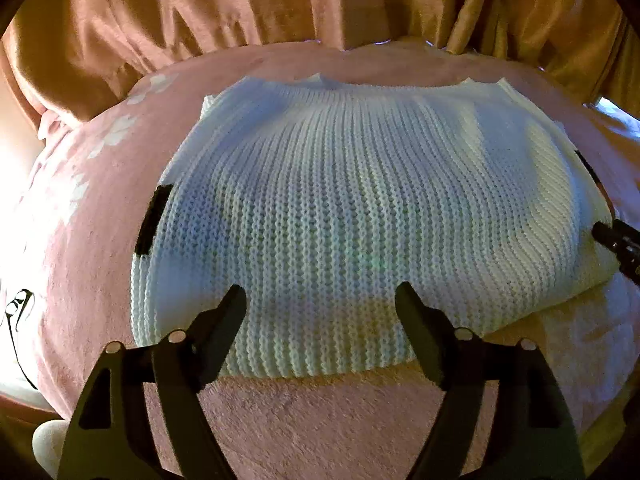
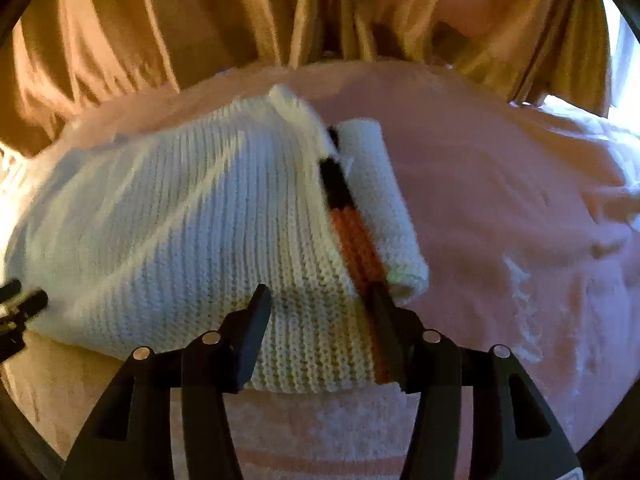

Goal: Fold small clothes

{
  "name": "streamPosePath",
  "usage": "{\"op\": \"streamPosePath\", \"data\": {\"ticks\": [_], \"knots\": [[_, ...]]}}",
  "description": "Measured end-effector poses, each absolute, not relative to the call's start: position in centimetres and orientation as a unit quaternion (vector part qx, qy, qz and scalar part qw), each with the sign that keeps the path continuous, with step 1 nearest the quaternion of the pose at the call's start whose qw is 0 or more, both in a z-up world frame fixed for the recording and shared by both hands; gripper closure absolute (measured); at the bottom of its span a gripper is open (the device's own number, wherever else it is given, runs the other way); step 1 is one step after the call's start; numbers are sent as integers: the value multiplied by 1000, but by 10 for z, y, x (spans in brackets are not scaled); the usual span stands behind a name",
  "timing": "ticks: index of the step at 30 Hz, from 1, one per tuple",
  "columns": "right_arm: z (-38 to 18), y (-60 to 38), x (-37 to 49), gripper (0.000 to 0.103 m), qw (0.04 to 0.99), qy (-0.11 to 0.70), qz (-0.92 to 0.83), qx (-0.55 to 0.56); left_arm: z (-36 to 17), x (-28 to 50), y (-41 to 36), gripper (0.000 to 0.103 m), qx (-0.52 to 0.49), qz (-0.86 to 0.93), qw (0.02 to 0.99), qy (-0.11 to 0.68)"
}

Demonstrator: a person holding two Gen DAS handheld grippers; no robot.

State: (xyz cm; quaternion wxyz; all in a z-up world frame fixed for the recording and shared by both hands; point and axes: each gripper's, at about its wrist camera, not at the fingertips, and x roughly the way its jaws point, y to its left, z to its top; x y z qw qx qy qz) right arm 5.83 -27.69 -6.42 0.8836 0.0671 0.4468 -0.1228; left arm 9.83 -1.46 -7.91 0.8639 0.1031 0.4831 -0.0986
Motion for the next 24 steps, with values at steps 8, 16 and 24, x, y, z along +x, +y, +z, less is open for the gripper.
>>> {"op": "streamPosePath", "data": {"ticks": [8,16,24], "knots": [[-81,-290,66,52,872,470,-114,71,-77,101,-9,27,94,-95,866,481],[-54,-306,47,96,888,438,-115,83,-77,111,8,27,79,-76,866,487],[-50,-294,41,83,886,439,-127,79,-68,113,43,25,9,-64,878,475]]}}
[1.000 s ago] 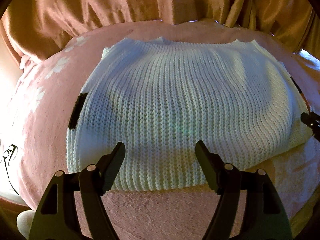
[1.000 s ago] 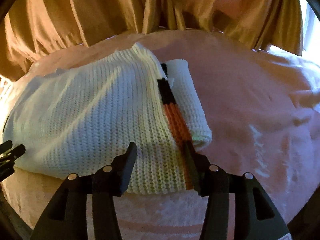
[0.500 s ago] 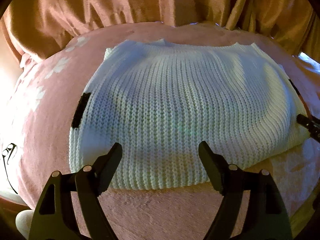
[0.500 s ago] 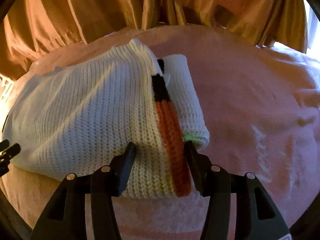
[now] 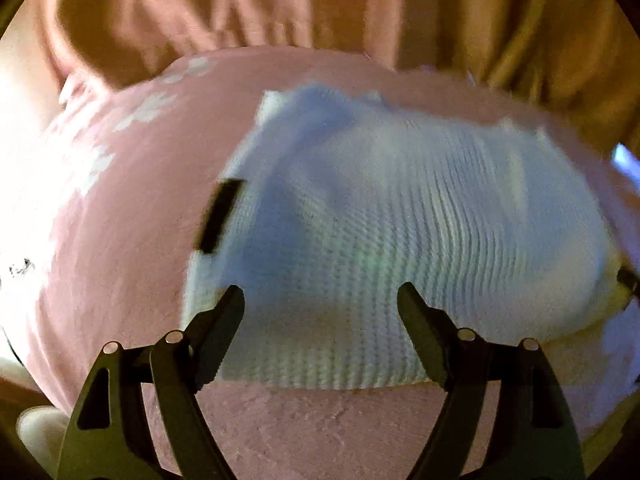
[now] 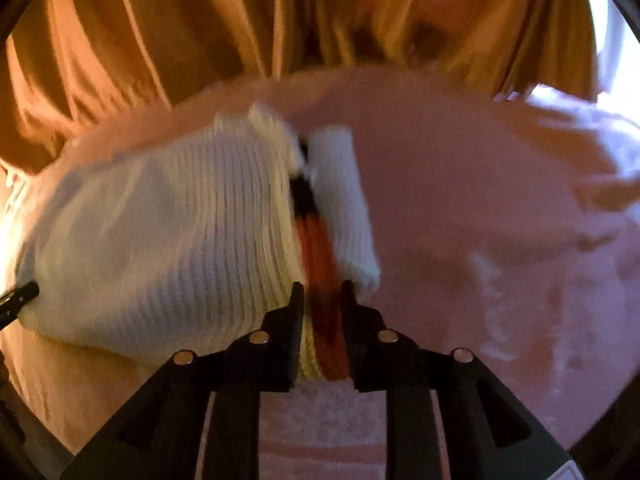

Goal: Fold small clothes

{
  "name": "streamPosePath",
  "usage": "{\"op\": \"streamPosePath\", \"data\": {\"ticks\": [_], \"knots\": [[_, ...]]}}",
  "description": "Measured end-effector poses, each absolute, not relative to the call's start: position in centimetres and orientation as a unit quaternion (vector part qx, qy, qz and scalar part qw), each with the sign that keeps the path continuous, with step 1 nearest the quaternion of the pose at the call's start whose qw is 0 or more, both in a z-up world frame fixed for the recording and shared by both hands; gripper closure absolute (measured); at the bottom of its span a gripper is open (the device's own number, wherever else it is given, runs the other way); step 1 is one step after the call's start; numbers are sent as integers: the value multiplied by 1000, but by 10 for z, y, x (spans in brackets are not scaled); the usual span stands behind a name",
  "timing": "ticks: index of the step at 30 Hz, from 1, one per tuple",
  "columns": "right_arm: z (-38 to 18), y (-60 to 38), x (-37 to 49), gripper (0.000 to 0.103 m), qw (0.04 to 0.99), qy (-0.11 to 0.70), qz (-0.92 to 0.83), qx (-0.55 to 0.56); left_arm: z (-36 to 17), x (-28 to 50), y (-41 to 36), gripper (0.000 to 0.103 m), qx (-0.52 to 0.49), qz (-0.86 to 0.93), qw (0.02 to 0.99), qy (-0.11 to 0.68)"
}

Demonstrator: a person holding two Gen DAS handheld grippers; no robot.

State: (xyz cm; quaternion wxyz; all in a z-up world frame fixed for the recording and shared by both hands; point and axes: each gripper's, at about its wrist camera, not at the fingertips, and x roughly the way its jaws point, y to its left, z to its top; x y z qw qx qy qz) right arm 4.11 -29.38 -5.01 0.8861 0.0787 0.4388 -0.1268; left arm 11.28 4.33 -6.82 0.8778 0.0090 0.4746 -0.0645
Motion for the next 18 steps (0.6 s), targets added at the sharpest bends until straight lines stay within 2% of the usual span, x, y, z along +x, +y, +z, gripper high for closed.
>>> {"op": "streamPosePath", "data": {"ticks": [3,6,9,14,18], "knots": [[-20,-268,42,83,904,412,-93,61,-65,118,78,23,-62,-48,875,479],[-15,-238,57,83,907,417,-44,44,-72,128,102,21,-95,-17,869,485],[-25,-211,80,83,901,432,4,37,-82,137,117,18,-145,-19,859,491],[-41,-160,114,83,894,443,58,21,-102,149,120,14,-167,-18,854,492],[-69,-131,145,83,881,470,55,-27,-101,156,115,15,-170,-17,857,486]]}}
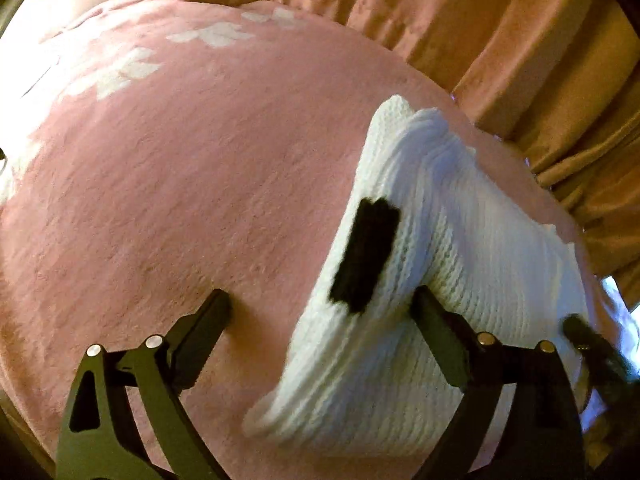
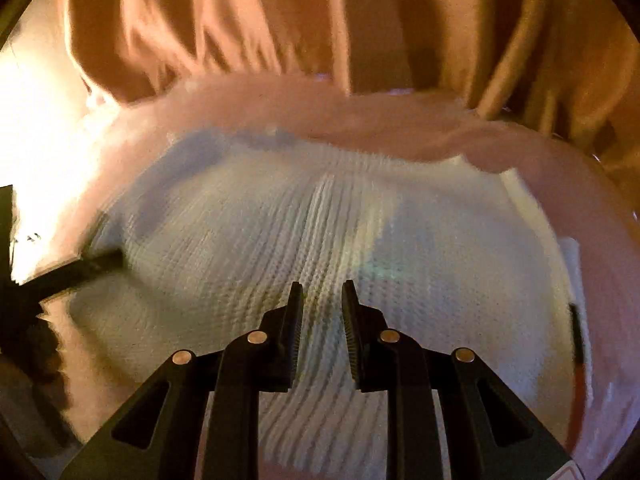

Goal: Fold small clothes

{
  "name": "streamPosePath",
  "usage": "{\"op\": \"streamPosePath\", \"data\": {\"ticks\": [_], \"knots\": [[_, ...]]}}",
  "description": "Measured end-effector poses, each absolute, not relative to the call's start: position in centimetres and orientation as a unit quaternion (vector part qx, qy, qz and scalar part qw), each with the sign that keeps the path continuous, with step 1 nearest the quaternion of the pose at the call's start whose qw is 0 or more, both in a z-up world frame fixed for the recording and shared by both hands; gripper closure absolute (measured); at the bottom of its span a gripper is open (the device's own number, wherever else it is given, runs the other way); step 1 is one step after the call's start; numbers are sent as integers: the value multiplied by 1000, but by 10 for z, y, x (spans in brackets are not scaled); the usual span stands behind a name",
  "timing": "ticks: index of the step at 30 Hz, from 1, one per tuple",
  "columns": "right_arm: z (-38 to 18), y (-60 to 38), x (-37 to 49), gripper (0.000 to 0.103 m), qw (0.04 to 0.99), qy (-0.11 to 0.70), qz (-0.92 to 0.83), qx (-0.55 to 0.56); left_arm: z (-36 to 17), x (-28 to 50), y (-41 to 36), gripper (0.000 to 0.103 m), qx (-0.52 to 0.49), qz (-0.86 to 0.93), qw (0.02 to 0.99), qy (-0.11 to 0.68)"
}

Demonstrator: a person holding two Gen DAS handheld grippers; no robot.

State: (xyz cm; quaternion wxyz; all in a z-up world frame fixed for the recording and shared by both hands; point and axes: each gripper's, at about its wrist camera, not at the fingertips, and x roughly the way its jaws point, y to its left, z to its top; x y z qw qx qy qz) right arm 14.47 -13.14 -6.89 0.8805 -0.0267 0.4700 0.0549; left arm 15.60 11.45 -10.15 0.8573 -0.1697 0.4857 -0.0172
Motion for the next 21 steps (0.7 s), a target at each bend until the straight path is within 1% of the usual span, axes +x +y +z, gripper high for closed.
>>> {"op": "streamPosePath", "data": {"ticks": [1,2,3,4,5,6,8,11,13,16,18,19,21], "knots": [[-83,-124,151,83,873,482,48,-50,-100,157,114,25,-173,-22,858,483],[-86,-119,152,83,876,477,47,-62,-98,157,114,47,-179,-37,859,478],[-87,-116,151,83,880,467,43,-74,-98,160,114,63,-189,-60,856,477],[-87,-112,151,83,880,466,37,-88,-96,164,112,72,-212,-90,843,486],[-87,-109,151,83,879,466,35,-97,-91,165,111,77,-219,-96,843,483],[-87,-108,150,83,878,466,34,-104,-86,165,109,78,-217,-102,845,479],[-85,-112,149,82,877,468,37,-99,-58,163,94,80,-198,-132,861,450],[-73,-132,146,82,880,470,59,-35,-20,156,68,80,-190,-178,868,422],[-58,-158,138,80,888,456,59,22,7,153,39,80,-172,-210,872,408],[-29,-199,112,73,904,424,18,43,36,146,-16,80,-135,-257,874,389],[-11,-235,90,63,911,408,-16,52,46,139,-63,80,-102,-282,875,380],[-6,-251,81,61,912,406,-32,53,46,137,-82,80,-94,-291,873,380],[0,-277,68,60,912,402,-58,57,36,130,-127,80,-76,-313,861,394]]}}
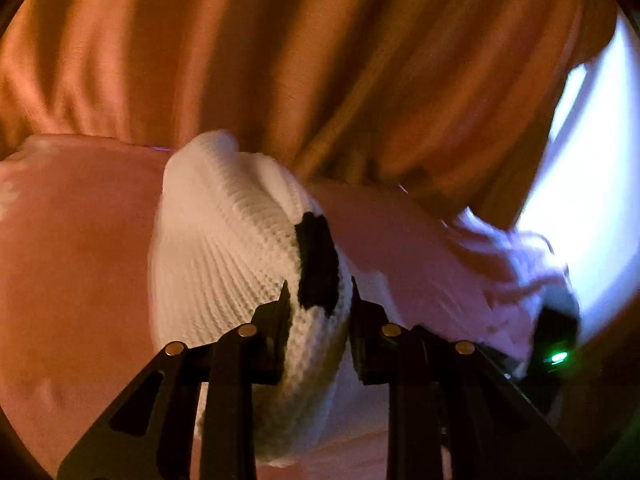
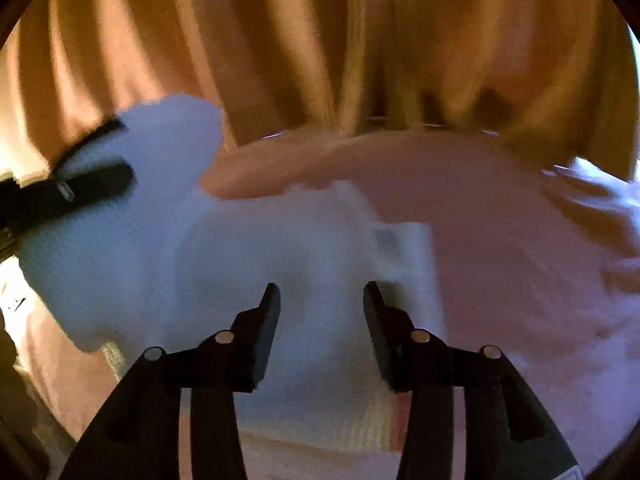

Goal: Fold small clothes

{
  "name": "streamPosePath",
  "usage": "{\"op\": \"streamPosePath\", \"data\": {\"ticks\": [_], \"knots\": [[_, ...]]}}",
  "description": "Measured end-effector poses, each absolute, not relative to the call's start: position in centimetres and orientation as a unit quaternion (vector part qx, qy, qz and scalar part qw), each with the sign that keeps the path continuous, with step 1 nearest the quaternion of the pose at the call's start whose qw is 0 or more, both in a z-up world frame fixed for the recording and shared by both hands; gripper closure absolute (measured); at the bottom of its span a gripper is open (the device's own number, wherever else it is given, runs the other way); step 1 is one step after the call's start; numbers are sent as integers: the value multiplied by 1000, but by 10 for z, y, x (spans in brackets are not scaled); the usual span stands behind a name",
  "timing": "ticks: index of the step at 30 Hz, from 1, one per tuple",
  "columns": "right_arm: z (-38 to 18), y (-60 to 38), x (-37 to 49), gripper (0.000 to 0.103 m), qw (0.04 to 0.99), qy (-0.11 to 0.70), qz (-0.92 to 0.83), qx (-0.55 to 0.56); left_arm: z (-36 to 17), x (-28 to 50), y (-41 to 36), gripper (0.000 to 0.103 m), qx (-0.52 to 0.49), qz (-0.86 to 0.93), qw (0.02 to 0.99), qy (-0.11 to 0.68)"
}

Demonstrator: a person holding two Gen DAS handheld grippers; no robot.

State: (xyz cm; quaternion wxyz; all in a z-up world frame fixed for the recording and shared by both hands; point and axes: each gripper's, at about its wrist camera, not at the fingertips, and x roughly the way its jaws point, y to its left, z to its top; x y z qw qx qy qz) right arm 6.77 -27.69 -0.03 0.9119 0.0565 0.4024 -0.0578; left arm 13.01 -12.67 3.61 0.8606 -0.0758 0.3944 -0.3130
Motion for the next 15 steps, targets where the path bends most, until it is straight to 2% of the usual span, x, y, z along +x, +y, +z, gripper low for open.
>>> {"op": "streamPosePath", "data": {"ticks": [3,7,11,15], "knots": [[-7,-319,47,60,902,417,-89,67,9,120,-174,79,-40,-318,851,417],[-17,-339,30,60,896,427,-95,74,-41,101,-217,69,5,-306,837,455],[-16,-346,30,49,895,430,-63,102,-33,77,-197,35,-2,-305,850,430],[-5,-326,52,35,899,419,-7,125,0,69,-141,23,-11,-280,872,402]]}}
